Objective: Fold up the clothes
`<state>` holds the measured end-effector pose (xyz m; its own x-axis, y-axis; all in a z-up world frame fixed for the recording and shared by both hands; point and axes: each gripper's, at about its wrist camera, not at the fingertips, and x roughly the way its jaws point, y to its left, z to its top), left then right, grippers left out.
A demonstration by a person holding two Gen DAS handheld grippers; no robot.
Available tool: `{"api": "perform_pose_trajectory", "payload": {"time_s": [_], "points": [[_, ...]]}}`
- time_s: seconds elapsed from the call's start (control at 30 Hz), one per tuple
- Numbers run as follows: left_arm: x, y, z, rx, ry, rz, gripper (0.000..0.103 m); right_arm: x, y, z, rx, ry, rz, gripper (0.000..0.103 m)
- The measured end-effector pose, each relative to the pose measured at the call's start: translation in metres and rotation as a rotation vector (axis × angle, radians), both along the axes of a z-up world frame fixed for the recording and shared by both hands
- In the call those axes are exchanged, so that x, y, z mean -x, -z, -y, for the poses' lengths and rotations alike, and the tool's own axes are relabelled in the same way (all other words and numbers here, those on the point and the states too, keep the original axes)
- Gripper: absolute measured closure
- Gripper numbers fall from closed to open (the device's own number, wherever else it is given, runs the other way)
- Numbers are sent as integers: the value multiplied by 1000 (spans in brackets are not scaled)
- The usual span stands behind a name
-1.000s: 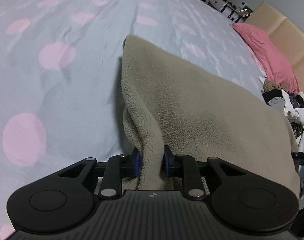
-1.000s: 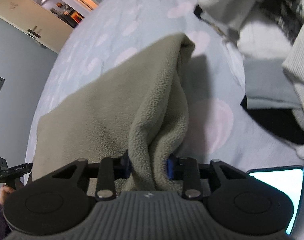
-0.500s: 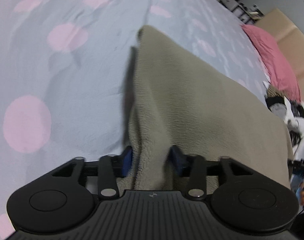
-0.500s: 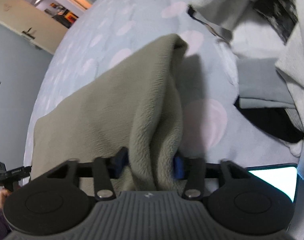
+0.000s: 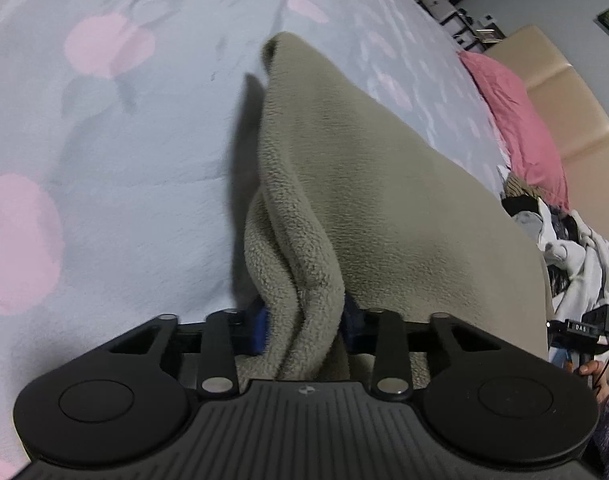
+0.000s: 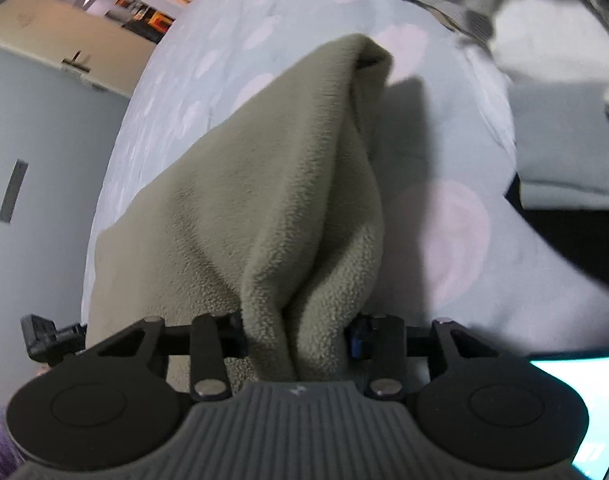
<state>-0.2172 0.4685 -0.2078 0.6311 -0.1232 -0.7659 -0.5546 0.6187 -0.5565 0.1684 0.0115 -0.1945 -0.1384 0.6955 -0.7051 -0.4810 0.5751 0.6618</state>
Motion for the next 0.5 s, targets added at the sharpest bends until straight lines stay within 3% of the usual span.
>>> {"api": "perform_pose_trajectory", "payload": {"time_s": [0.27,0.5], "points": [[6,-27,11,-76,-22,55,84,10,-22,2,-60,14,79,71],[15,-67,19,-140,-49,152,85,21,-67,5,-203,37,144,75]]}}
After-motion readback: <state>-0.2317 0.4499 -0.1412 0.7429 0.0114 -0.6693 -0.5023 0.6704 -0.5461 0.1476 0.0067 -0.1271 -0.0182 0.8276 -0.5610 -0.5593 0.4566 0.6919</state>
